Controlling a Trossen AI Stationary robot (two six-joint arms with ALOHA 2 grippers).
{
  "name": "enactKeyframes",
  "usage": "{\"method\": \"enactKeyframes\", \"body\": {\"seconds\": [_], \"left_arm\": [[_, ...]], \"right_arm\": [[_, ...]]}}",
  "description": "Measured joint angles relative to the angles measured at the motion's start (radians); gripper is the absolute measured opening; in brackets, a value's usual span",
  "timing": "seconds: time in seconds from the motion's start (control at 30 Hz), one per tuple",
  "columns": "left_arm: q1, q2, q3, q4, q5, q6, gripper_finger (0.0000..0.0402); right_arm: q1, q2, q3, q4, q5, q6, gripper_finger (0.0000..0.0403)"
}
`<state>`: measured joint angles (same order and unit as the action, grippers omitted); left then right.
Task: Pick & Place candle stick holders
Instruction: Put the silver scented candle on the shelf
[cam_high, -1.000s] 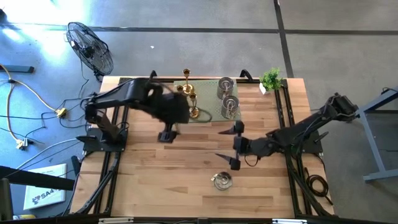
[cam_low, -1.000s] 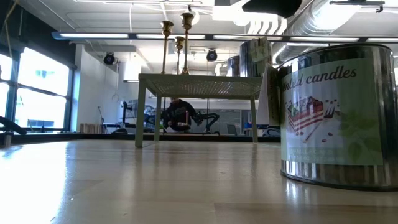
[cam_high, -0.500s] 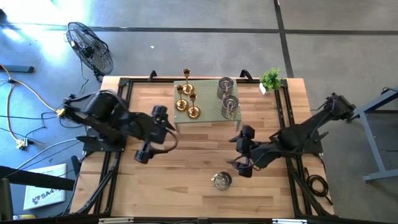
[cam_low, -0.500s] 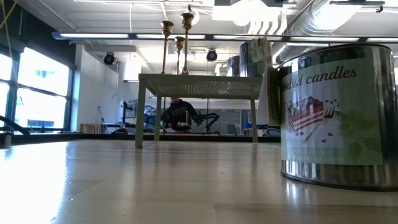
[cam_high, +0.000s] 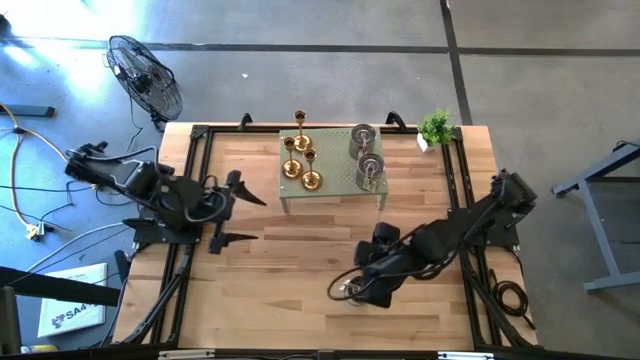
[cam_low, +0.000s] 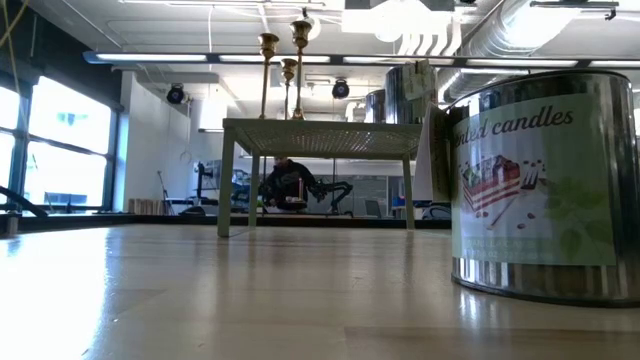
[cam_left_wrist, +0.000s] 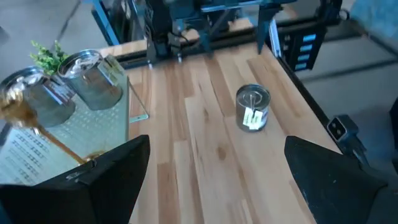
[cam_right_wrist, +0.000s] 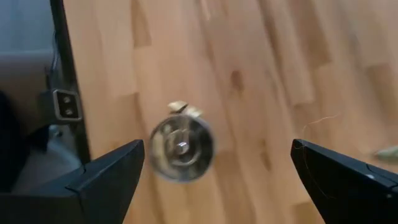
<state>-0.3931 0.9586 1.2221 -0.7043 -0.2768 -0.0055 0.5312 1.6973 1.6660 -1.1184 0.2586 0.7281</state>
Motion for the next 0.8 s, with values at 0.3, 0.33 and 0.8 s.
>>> {"method": "enactKeyframes", "body": {"seconds": [0.3, 0.33, 0.8], "left_arm": [[0.000, -0.244, -0.399, 0.285, 0.030, -0.007, 0.0367], [0.000, -0.253, -0.420, 0.299, 0.043, -0.010, 0.0367], [0.000, -0.255, -0.544, 0.367, 0.163, -0.024, 0.0367]], "right_arm": [[-0.009, 0.176, 0.200, -0.126, -0.154, 0.192, 0.0400], [-0.013, 0.189, 0.209, -0.136, -0.165, 0.209, 0.0400], [-0.068, 0.247, 0.195, -0.225, -0.313, 0.365, 0.0400]]}}
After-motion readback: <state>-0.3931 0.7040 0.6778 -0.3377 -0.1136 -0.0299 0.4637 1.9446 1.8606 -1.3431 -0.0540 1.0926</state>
